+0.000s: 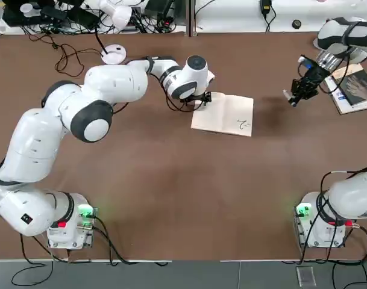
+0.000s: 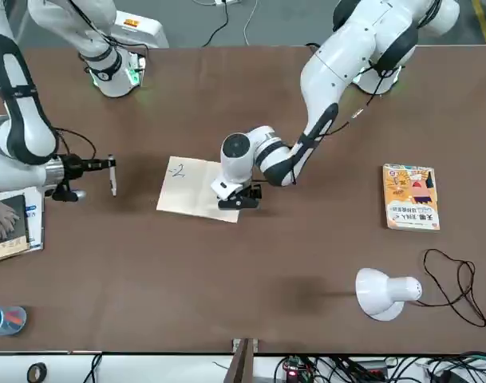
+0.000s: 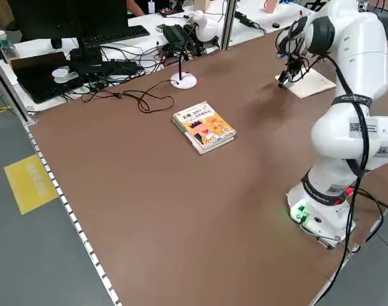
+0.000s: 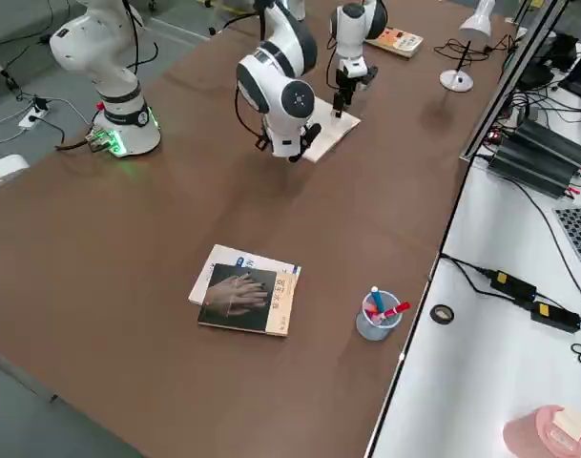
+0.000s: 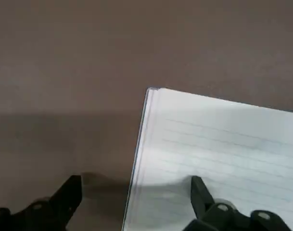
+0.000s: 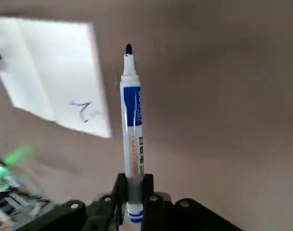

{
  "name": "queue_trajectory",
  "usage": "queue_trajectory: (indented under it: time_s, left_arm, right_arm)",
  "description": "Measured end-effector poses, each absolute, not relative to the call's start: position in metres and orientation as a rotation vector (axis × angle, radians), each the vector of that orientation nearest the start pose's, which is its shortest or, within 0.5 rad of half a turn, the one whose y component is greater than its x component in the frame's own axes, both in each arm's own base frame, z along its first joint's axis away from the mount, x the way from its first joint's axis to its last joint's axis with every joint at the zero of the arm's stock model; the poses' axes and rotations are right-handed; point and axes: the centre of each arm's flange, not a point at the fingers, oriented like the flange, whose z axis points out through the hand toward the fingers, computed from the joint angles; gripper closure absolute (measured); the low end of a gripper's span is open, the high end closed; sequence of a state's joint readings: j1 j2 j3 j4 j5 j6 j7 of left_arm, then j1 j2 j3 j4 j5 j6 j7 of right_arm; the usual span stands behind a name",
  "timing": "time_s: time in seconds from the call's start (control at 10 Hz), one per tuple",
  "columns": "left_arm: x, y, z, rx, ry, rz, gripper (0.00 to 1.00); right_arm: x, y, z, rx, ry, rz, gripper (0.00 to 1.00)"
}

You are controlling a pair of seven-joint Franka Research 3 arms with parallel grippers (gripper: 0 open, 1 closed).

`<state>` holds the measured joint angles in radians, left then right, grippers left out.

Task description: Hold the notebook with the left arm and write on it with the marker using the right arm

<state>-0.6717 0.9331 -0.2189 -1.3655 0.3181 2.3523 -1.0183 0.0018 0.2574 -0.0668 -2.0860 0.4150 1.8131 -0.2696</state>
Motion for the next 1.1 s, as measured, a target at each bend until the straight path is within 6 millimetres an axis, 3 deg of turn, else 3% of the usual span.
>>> queue_trajectory:
  time_s: [0.3, 0.6, 0.8, 1.1]
  left_arm:
    - [0.504, -0.553, 0.189, -3.185, -0.018, -0.191, 0.00]
    - [0.517, -0.547, 0.232, -3.181, -0.038, -0.227, 0.00]
    - [0.539, -0.528, 0.283, -3.179, 0.018, -0.266, 0.00]
    - [0.578, -0.472, 0.384, -3.168, 0.088, -0.329, 0.00]
  right_arm:
    - [0.537, -0.027, 0.261, -2.722, -0.073, 0.551, 0.83]
    - [0.547, -0.038, 0.245, -2.746, -0.086, 0.516, 0.83]
    - [0.550, -0.039, 0.239, -2.752, -0.082, 0.510, 0.83]
    - [0.552, -0.043, 0.240, -2.749, -0.118, 0.494, 0.78]
